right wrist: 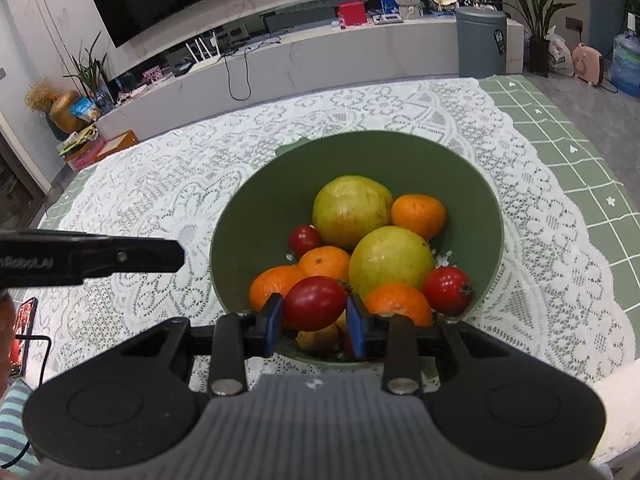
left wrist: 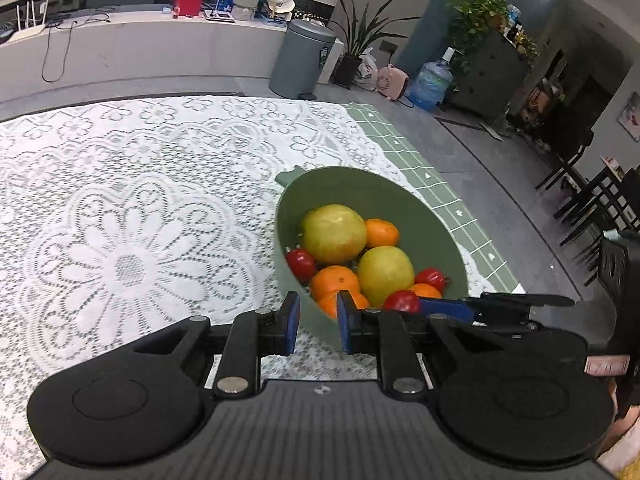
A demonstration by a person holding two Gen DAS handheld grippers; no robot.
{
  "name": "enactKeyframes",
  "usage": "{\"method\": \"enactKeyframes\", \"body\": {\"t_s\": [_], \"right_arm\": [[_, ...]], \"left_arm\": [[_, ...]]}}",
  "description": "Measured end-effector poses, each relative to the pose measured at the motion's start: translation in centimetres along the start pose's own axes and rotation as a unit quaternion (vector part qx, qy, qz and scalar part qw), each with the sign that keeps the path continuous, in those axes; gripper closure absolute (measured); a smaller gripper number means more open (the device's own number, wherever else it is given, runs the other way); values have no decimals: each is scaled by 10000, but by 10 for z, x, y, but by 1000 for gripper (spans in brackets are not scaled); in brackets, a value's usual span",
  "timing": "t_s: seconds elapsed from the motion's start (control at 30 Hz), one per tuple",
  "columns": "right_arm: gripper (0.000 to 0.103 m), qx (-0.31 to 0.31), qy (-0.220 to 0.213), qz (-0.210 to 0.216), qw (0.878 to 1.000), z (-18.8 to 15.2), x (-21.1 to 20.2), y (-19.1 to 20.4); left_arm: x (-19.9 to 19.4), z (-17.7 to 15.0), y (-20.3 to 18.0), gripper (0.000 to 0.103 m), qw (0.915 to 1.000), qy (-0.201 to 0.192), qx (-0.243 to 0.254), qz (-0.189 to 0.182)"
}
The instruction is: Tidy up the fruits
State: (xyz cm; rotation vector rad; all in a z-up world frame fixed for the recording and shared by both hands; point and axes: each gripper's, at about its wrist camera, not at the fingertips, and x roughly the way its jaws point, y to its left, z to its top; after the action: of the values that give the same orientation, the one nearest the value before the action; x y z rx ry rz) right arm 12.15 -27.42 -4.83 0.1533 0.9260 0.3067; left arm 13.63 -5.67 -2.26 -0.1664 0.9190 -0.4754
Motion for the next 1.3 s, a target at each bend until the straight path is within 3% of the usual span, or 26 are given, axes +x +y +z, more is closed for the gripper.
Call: {"method": "enactKeyframes", "body": {"t_s": [0.23, 0.47, 0.6, 0.77, 0.9, 1.07, 1.3], "right_arm": [[70, -41, 46, -149, 9999, -1, 2, 4], [49, -41, -173, -314, 9993, 2, -11, 13], [43, -198, -527, -498, 9972, 6, -26, 22], [24, -400, -1285, -794, 9877, 12, -54, 38], [13, -603, -1758, -1001, 9775, 13, -71, 55], [5, -929, -1994, -1154, 9687, 8, -86, 78], [4, -1067, -2468, -1133, 9565, -11, -110, 98]], "left_arm": [[-7, -9, 3, 81, 9999, 0, 16, 122], [-23, -14, 5, 76, 9994, -217, 48, 280], [-36, -16, 7, 73, 9983, -455, 53, 373], [-59, -19, 7, 59, 9929, -971, 140, 673], [-79, -21, 3, 44, 9831, -1465, 344, 1042], [-100, -25, -4, 15, 9657, -2014, 648, 1502], [-114, -35, -20, 5, 9318, -2694, 1073, 2185]]}}
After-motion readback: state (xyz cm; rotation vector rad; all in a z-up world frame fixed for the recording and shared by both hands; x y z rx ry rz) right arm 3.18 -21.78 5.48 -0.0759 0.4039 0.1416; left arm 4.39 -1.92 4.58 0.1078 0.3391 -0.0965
